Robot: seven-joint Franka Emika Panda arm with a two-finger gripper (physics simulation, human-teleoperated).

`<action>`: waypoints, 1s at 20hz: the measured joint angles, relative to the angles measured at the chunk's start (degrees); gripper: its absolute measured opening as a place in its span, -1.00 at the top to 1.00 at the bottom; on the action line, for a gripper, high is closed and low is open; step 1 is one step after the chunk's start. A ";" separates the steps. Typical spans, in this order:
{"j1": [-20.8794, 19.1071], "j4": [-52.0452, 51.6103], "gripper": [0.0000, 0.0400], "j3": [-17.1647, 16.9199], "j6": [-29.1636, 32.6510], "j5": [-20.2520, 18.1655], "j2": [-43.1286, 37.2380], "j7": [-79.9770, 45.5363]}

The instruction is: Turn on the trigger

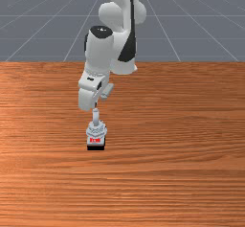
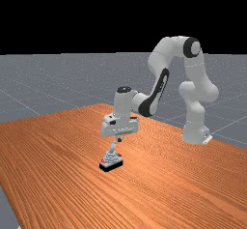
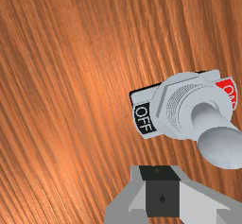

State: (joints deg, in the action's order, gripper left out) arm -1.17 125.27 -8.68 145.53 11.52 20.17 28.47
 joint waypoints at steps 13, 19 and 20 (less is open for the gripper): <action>1.35 -1.64 1.00 0.22 -1.72 -1.52 0.87 -4.58; 0.87 -4.78 1.00 0.97 -0.35 -1.77 2.36 -1.77; 0.86 -5.49 1.00 1.04 -0.64 -1.92 2.66 -1.72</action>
State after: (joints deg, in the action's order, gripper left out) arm -0.31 119.78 -7.64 144.89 9.60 22.83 26.75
